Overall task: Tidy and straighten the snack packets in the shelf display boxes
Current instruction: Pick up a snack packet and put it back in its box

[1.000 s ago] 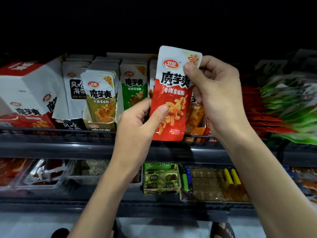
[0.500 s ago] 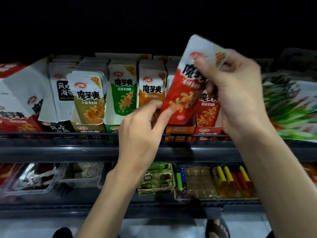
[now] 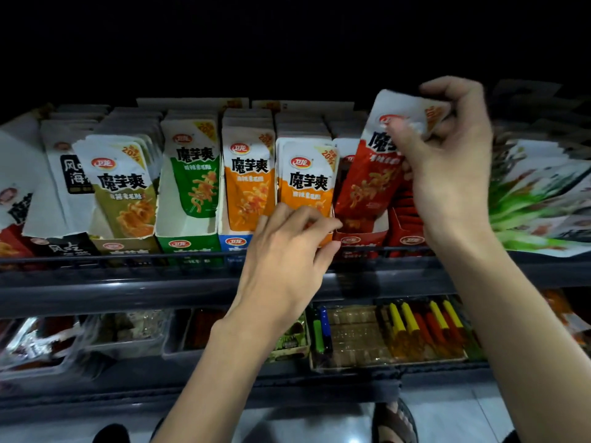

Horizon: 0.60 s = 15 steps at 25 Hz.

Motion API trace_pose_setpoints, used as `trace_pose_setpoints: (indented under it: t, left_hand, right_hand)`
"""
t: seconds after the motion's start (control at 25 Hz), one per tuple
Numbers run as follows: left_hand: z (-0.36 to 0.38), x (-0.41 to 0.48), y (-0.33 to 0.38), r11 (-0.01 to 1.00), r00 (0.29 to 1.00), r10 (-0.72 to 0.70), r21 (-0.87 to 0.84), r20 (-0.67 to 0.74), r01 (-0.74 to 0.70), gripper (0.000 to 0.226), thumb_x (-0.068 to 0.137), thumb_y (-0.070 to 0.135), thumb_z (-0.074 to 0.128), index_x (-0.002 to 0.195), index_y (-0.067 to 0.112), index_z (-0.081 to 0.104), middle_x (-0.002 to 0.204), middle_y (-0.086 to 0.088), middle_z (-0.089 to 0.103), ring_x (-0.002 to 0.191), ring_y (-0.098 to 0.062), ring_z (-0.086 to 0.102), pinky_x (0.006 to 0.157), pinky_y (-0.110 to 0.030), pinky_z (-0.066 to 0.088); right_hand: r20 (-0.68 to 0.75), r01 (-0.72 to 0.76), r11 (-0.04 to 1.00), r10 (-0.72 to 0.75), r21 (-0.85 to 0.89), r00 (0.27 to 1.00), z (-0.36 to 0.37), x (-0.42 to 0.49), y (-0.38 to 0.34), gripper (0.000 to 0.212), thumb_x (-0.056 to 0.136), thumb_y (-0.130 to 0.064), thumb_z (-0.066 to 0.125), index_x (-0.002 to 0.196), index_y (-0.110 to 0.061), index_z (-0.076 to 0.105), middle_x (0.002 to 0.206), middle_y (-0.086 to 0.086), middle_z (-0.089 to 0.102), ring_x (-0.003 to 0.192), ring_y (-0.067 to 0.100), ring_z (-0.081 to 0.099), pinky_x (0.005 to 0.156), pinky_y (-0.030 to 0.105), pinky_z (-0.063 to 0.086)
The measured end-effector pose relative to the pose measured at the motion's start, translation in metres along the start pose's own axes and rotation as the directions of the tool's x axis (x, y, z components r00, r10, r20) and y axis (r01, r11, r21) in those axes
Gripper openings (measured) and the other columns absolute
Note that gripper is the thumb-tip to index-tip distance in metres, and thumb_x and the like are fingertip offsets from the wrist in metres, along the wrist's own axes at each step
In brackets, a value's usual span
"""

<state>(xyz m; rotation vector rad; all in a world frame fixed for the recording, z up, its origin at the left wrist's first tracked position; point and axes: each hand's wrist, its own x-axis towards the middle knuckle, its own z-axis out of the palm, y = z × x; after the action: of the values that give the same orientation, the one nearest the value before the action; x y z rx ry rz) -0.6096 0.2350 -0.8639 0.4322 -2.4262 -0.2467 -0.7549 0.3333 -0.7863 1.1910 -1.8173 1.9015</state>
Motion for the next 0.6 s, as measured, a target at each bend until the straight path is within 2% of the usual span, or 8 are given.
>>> trace_pose_setpoints:
  t: [0.16,0.24,0.4,0.6]
  left_hand:
    - [0.006,0.002,0.001,1.0,1.0,-0.004,0.019,0.022,0.003,0.027,0.091,0.032,0.061,0.116,0.025,0.069,0.104,0.008,0.065,0.1,-0.019,0.046,0.081,-0.033,0.031]
    - [0.005,0.003,0.001,1.0,1.0,-0.013,0.005,0.029,0.013,0.027,0.091,0.032,0.06,0.115,0.026,0.07,0.103,0.009,0.065,0.1,-0.018,0.046,0.08,-0.032,0.031]
    - [0.002,0.002,0.001,0.999,0.998,-0.034,-0.032,0.048,0.036,0.025,0.093,0.03,0.062,0.116,0.027,0.07,0.105,0.011,0.065,0.1,-0.016,0.044,0.08,-0.029,0.026]
    - [-0.002,0.002,0.001,0.995,0.993,-0.06,-0.069,0.101,0.067,0.027,0.095,0.032,0.06,0.12,0.029,0.068,0.111,0.014,0.063,0.104,-0.014,0.042,0.086,-0.032,0.032]
  right_hand:
    - [0.08,-0.015,0.982,0.03,-0.187,0.996,0.007,-0.008,0.01,0.028,0.093,-0.028,0.065,0.118,-0.019,0.056,0.107,-0.005,0.066,0.094,0.016,0.065,0.079,0.05,0.053]
    - [0.11,-0.015,0.942,0.055,-0.336,0.992,0.01,-0.011,0.016,0.024,0.094,-0.029,0.065,0.116,-0.023,0.057,0.1,-0.007,0.067,0.088,0.018,0.066,0.077,0.048,0.054]
    - [0.163,-0.001,0.798,0.125,-0.603,0.979,0.017,-0.015,0.025,0.035,0.092,-0.017,0.067,0.125,-0.021,0.053,0.115,0.003,0.058,0.102,0.027,0.06,0.082,0.037,0.047]
    - [0.169,0.007,0.745,0.142,-0.668,0.975,0.023,-0.021,0.021,0.061,0.086,-0.005,0.071,0.134,-0.027,0.041,0.13,0.003,0.037,0.08,0.016,0.049,0.064,0.027,0.042]
